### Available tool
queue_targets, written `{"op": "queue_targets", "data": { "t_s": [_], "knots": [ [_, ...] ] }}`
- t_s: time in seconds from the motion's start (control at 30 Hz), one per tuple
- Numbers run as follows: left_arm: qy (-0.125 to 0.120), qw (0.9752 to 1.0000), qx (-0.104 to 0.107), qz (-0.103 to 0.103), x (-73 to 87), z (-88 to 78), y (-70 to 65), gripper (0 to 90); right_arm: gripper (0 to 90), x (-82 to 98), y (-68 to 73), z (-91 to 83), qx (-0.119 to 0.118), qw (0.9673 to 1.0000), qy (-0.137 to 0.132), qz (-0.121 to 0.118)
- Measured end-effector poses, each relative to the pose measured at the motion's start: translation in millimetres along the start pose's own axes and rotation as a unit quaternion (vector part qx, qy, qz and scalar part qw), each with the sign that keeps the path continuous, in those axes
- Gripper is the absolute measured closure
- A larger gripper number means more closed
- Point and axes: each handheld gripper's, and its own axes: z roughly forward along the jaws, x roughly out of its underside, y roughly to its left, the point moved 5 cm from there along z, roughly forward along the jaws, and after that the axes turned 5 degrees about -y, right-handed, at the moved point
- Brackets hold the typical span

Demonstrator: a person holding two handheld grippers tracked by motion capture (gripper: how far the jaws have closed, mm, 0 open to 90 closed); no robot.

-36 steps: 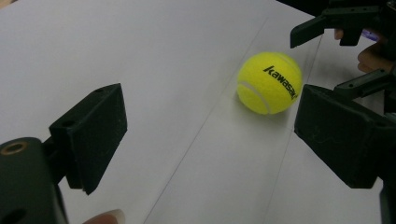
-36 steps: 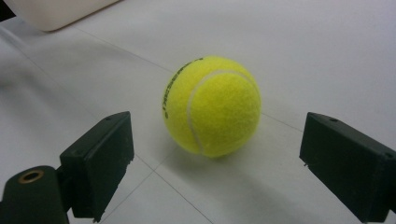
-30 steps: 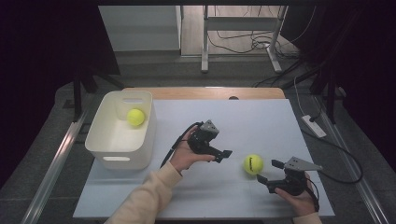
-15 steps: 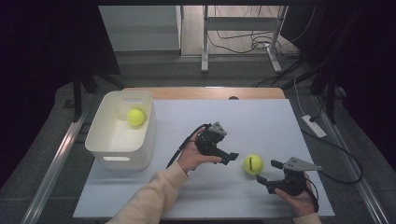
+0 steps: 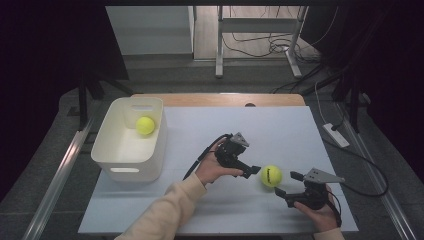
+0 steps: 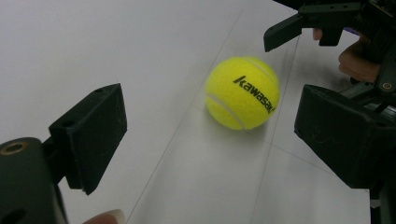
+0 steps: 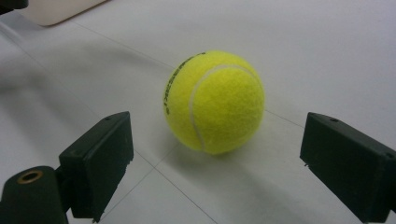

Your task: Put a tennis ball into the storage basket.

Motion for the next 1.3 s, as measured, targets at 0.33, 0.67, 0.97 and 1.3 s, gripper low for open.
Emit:
{"op": "queue_targets", "data": {
  "t_s": [0.33, 0.67, 0.97, 1.3],
  "knots": [
    [0.006, 0.9999, 0.011, -0.002, -4.4, 15.0, -4.9, 10.2, 9.4, 0.3, -0.1, -0.8, 0.001, 1.0000, 0.000, 0.000],
    [0.016, 0.9997, 0.021, -0.004, -6.6, 28.1, -8.6, 9.2, 9.4, 0.6, 0.3, -0.1, 0.000, 1.0000, 0.001, -0.002],
    [0.031, 0.9991, 0.028, -0.011, -9.3, 44.4, -10.6, 7.3, 9.4, 0.6, 0.8, 0.2, 0.002, 1.0000, 0.004, -0.005],
    [0.050, 0.9981, 0.032, -0.014, -6.2, 60.9, -11.4, 5.8, 9.4, 1.0, 1.1, 0.6, 0.001, 1.0000, 0.006, -0.006]
  ]
}}
